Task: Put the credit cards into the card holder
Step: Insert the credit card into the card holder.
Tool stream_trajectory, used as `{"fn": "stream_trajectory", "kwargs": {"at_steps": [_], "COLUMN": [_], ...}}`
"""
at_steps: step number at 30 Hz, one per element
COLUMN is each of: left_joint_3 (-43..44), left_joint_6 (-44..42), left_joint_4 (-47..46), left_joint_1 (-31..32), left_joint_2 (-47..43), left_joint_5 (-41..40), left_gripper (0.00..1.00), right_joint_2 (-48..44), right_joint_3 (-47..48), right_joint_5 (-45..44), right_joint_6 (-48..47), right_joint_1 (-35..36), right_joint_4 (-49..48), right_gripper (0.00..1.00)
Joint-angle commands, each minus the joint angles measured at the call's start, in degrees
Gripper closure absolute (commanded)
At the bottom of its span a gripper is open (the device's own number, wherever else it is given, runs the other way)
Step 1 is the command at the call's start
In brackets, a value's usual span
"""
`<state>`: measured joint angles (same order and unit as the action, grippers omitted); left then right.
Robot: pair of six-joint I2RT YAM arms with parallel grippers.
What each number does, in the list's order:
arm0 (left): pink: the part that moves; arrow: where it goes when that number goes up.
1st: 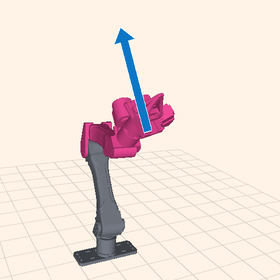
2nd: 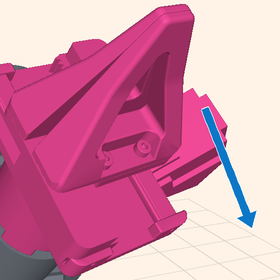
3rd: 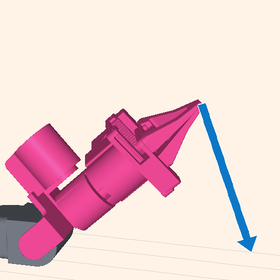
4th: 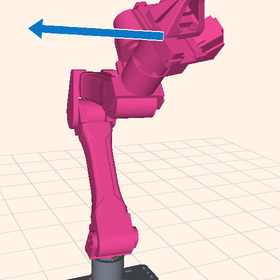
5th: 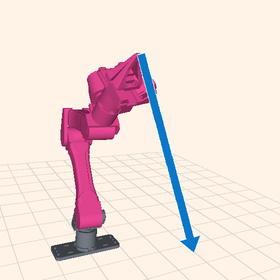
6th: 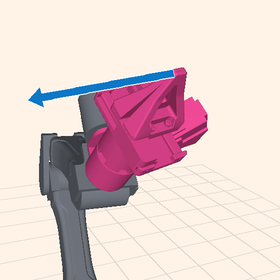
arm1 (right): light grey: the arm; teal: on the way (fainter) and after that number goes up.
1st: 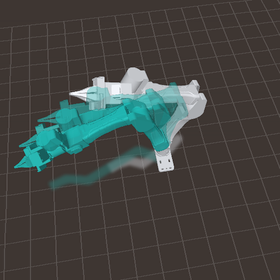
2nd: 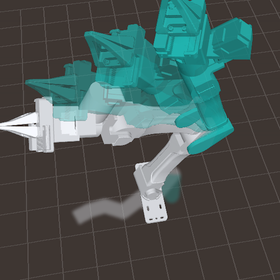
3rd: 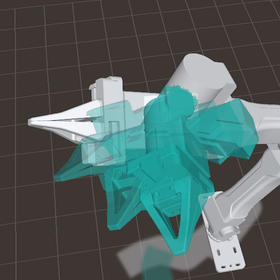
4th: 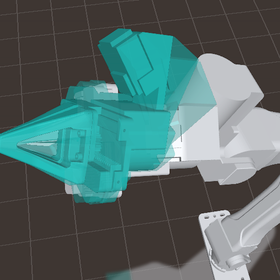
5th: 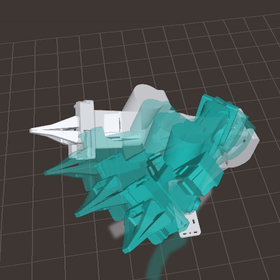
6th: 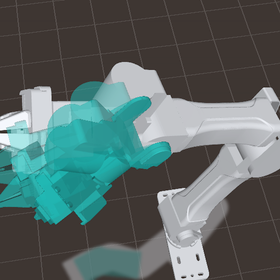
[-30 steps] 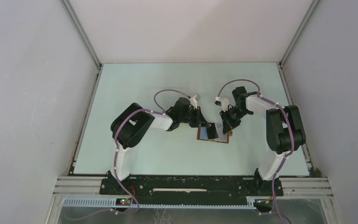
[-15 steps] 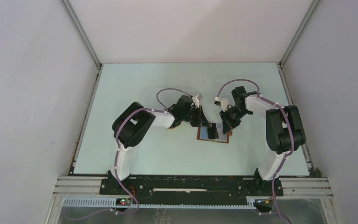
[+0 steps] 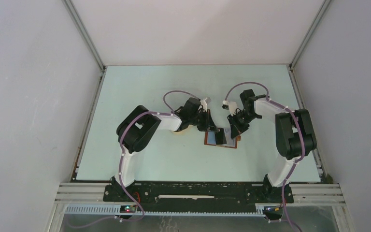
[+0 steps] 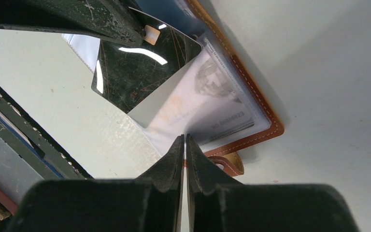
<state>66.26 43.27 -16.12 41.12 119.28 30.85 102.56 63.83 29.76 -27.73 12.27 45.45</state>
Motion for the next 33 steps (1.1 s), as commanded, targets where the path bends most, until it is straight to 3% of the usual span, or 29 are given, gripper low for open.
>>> {"fn": "stream_trajectory", "kwargs": {"at_steps": [1, 21, 33], "left_joint_3": [2.0, 5.4, 5.8], "left_joint_6": [-3.4, -3.1, -2.3], "left_joint_4": [5.9, 7.8, 6.7], "left_joint_1": [0.6, 0.6, 1.0], "left_joint_2": [1.7, 4.2, 5.1], "left_joint_5": [1.7, 3.4, 2.6], "left_gripper": [1.0, 1.0, 0.98], "right_joint_2": [0.3, -0.2, -6.4], "right_joint_3": [1.3, 1.3, 0.7], "right_joint_5": [-2.6, -2.8, 1.4], "right_joint_6": [-0.3, -0.5, -2.9], "right_joint_1": [0.3, 0.8, 0.8], "right_joint_4": [-0.8, -1.0, -1.8], "right_gripper": [0.88, 0.86, 0.77]}}
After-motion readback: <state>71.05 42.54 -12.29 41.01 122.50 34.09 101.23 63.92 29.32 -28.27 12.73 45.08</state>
